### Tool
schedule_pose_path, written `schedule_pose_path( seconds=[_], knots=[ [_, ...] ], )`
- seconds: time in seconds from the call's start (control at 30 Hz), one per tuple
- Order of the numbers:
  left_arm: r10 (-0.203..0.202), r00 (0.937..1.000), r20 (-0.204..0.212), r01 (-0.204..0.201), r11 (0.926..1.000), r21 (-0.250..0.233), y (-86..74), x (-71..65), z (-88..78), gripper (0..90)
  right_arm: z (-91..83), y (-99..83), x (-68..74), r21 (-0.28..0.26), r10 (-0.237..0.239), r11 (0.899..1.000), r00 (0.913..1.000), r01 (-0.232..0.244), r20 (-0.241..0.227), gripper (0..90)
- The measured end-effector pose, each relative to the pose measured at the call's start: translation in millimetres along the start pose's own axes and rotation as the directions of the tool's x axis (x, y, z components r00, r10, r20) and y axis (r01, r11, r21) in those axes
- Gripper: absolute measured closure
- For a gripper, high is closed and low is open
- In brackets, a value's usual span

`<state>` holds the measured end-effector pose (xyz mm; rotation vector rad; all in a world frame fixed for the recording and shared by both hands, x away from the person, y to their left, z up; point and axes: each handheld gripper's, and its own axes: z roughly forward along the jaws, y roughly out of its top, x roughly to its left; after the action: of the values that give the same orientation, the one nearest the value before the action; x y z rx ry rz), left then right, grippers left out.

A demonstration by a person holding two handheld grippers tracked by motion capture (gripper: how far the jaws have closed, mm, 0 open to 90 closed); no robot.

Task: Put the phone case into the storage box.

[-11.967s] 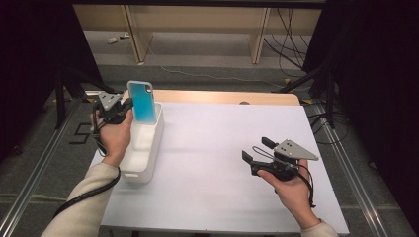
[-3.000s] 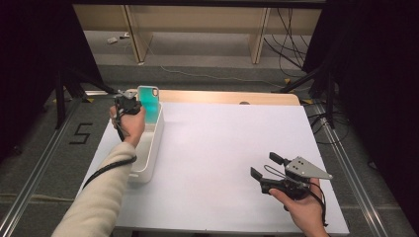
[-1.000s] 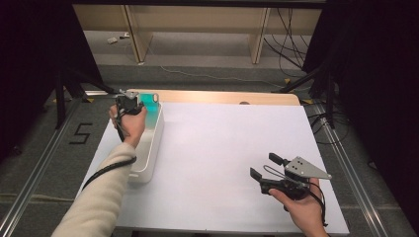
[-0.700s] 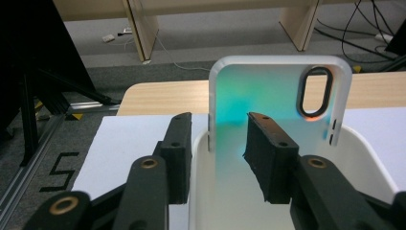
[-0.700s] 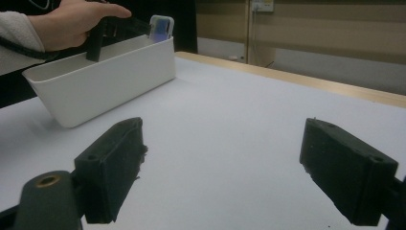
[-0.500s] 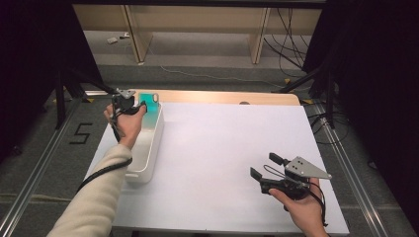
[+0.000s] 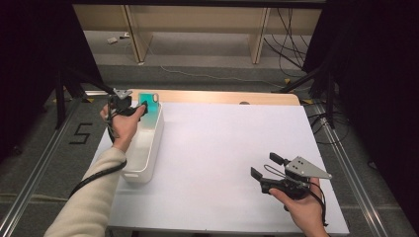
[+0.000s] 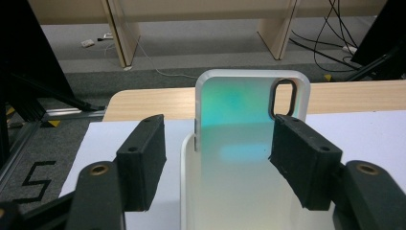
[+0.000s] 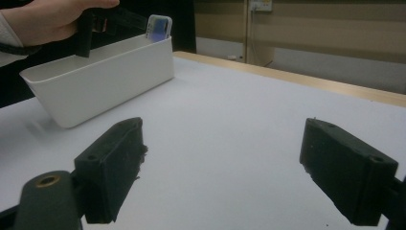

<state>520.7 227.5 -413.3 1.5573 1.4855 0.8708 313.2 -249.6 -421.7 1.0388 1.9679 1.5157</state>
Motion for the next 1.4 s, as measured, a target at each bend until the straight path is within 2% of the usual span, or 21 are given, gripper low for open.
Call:
schedule_pose_path(
  seconds=[0.07, 0.27, 0.6, 0.63, 0.67, 0.77, 0.9, 1.07, 1.17, 1.27, 1.4],
  knots=[
    [-0.002, 1.0, 0.003, 0.002, 1.0, -0.002, -0.1, -0.2, -1.9, 35.2, -1.0, 0.4, -0.1, 0.017, 0.002, 1.0, 1.0, -0.002, -0.003, 16.4],
    [0.023, 0.9997, 0.01, -0.023, 0.9997, -0.004, 0.4, -1.4, -8.3, 32.5, -1.2, 0.4, -1.0, 0.008, -0.003, 1.0, 1.0, 0.003, -0.002, 16.4],
    [0.015, 0.9992, 0.038, -0.015, 0.9999, -0.006, 4.0, -4.8, -20.1, 30.0, -0.3, -0.1, -1.2, 0.003, -0.01, 1.0, 0.9999, 0.01, 0.0, 16.4],
    [0.012, 0.9988, 0.048, -0.012, 0.9999, -0.005, 4.5, -5.3, -21.3, 29.8, -1.1, 0.4, -0.7, 0.016, -0.002, 1.0, 1.0, 0.002, -0.003, 16.4],
    [0.011, 0.9987, 0.05, -0.011, 0.9999, -0.003, 4.9, -5.9, -22.6, 29.6, -0.7, 0.2, -1.1, 0.013, -0.01, 1.0, 0.9999, 0.01, 0.0, 16.4],
    [0.017, 0.9979, 0.062, -0.017, 0.9998, -0.005, 6.7, -8.1, -28.0, 28.5, 0.1, 0.1, -1.0, -0.006, 0.005, 1.0, 1.0, -0.005, -0.008, 16.4],
    [0.009, 0.9952, 0.098, -0.01, 0.9999, 0.008, 5.8, -9.6, -36.2, 27.2, -1.2, 0.6, -1.2, 0.004, 0.011, 1.0, 0.9999, -0.011, -0.008, 16.4],
    [0.021, 0.9944, 0.104, -0.02, 0.9998, -0.005, 4.4, -9.5, -45.9, 25.4, -0.2, 0.3, -1.7, -0.004, -0.007, 1.0, 1.0, 0.007, -0.006, 16.4],
    [0.031, 0.9926, 0.118, -0.03, 0.9995, -0.007, 3.6, -9.6, -50.5, 24.2, 0.4, 0.2, -1.7, -0.013, 0.004, 1.0, 1.0, -0.004, -0.002, 16.4],
    [0.041, 0.9903, 0.133, -0.04, 0.9991, -0.012, 2.8, -10.4, -55.8, 23.5, -0.3, 0.4, -2.4, 0.0, -0.008, 1.0, 0.9999, 0.008, 0.009, 16.4],
    [0.035, 0.987, 0.157, -0.035, 0.9994, -0.006, -0.7, -10.7, -62.8, 23.3, -0.1, 0.5, -2.4, -0.013, 0.005, 1.0, 1.0, -0.005, 0.001, 16.4]
  ],
)
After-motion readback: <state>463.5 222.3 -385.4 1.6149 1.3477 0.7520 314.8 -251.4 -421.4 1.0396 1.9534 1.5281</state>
